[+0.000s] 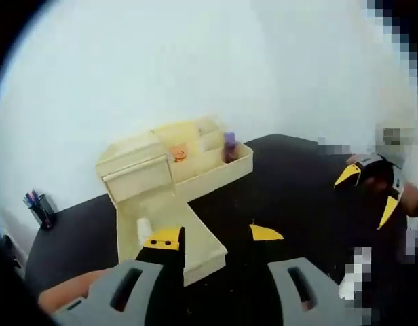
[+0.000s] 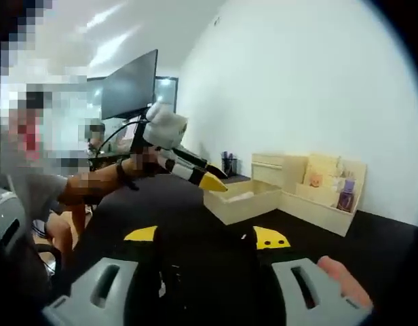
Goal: Open the drawer, pick up the cosmetic bottles from the table one by one, place them into the drawer, release the gripper, close the drawer, and move the gripper away
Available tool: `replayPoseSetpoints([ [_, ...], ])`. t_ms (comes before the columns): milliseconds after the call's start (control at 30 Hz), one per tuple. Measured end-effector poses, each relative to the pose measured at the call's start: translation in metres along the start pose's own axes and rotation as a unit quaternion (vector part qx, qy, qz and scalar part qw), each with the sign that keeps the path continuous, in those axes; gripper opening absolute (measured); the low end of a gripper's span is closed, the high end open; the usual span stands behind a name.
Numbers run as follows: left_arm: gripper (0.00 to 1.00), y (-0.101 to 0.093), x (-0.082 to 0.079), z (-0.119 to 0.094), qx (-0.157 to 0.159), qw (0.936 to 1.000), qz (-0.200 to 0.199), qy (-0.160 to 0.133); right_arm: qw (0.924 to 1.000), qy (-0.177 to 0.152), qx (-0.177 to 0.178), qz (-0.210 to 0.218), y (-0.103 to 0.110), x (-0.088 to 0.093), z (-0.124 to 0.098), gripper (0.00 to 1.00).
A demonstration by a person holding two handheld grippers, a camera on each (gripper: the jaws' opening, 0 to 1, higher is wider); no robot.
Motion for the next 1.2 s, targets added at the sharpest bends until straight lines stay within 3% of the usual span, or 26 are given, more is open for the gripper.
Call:
replayPoseSetpoints([
  [133, 0.31, -0.013, 0.003, -0.003, 0.033, 0.9989, 0.002, -0.032, 0.9989, 0.006, -0.045, -0.015, 0.009, -0.001, -0.004, 0.42],
  [200, 0.31, -0.012, -0.001, -0.001, 0.079, 0.9945, 0.025, -0.065, 0.9962, 0.017, -0.082, -0.024, 0.016, 0.0, -0.007, 0.4],
  [267, 0.32, -0.01, 0.0, 0.0, 0.099, 0.9925, 0.029, -0.065, 0.9921, 0.039, -0.114, -0.034, 0.024, 0.004, -0.009, 0.37],
  [300, 0.33, -0.016, 0.002, -0.003, 0.124, 0.9884, 0.034, -0.081, 0.9903, 0.044, -0.125, -0.042, 0.026, 0.005, -0.009, 0.36],
  [333, 0.34, -0.017, 0.004, -0.004, 0.129, 0.9878, 0.015, -0.086, 0.9897, 0.047, -0.127, -0.045, 0.027, 0.005, -0.009, 0.36],
  [467, 0.35, -0.016, 0.001, -0.011, 0.201, 0.9707, 0.032, -0.128, 0.9867, 0.067, -0.137, -0.056, 0.028, 0.012, -0.007, 0.36],
  [633, 0.37, -0.027, -0.001, -0.023, 0.258, 0.9539, 0.034, -0.149, 0.984, 0.082, -0.142, -0.07, 0.026, 0.016, -0.009, 0.33],
  [700, 0.39, -0.033, 0.002, -0.028, 0.296, 0.9432, 0.012, -0.15, 0.9834, 0.081, -0.147, -0.068, 0.027, 0.015, -0.011, 0.32],
  [733, 0.4, -0.035, 0.004, -0.029, 0.304, 0.9409, 0.002, -0.149, 0.9833, 0.081, -0.148, -0.067, 0.027, 0.015, -0.011, 0.31],
  [967, 0.46, -0.049, 0.023, -0.033, 0.327, 0.9389, 0.027, -0.104, 0.9781, 0.108, -0.164, -0.068, 0.031, 0.024, -0.014, 0.27],
  [1100, 0.46, -0.055, 0.027, -0.037, 0.338, 0.9347, 0.039, -0.103, 0.9759, 0.117, -0.168, -0.076, 0.032, 0.026, -0.016, 0.25],
  [1200, 0.44, -0.056, 0.026, -0.04, 0.35, 0.9305, 0.025, -0.104, 0.9765, 0.116, -0.167, -0.073, 0.032, 0.028, -0.015, 0.22],
])
Point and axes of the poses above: the point that each gripper's makers call its tool centre point, and the gripper's own axes: z roughly forward along the fingers, y roughly to its left, x roughly out of its underside, the point moved 7 cm from there along -z, roughly backward along the fingers, and after that the axes turned 11 degrees about -y, right-handed, at the moved point
